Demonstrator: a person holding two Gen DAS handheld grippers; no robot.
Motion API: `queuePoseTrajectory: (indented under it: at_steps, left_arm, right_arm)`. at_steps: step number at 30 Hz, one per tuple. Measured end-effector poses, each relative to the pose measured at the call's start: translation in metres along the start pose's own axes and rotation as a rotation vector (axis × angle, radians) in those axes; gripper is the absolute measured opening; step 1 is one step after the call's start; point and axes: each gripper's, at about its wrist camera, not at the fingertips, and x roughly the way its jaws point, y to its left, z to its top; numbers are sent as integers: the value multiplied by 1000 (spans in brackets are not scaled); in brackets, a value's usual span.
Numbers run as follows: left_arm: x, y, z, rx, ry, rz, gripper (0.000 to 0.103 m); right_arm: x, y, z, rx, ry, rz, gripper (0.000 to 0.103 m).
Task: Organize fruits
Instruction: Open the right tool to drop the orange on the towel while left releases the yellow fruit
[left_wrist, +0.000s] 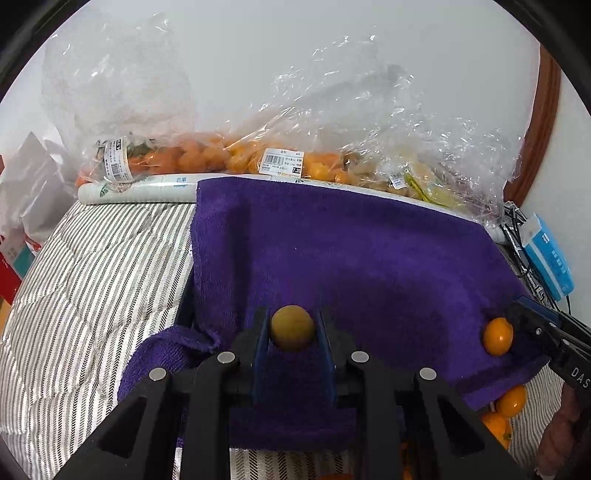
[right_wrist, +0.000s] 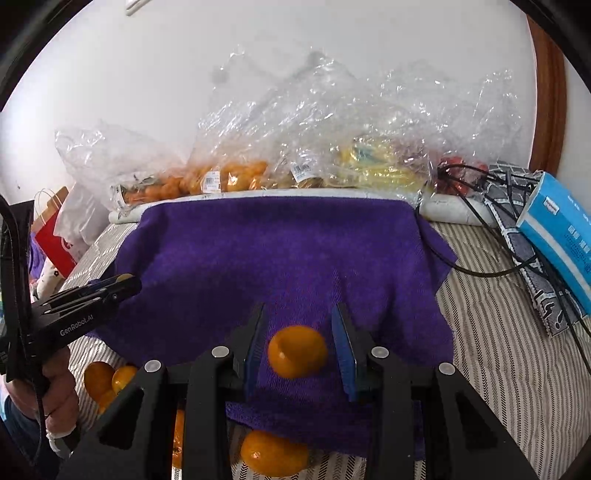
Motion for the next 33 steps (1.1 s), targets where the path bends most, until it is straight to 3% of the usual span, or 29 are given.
queuePoseTrajectory:
  at_steps: [4,17,22,26,33]
  left_arm:
    - [-1,1,0,-3,-2,1,24]
    - [3,1,-1,-6,16,7,25]
    - [-5,0,-1,-7,-21,2,49]
    - [-10,1,1,-18,-51,4,51]
    - [-12,3,1,-39,-65,32,51]
  right_arm:
    - [0,1,0,-9,-1,-9,38]
    - [-6,7,0,-25,-28,-14,60]
    - [-6,12,-2,-48,-32,-24,69]
    - [-10,13,-2,-53,-63,-45,75]
    - [-17,12,-1,-63,-75,-86,75]
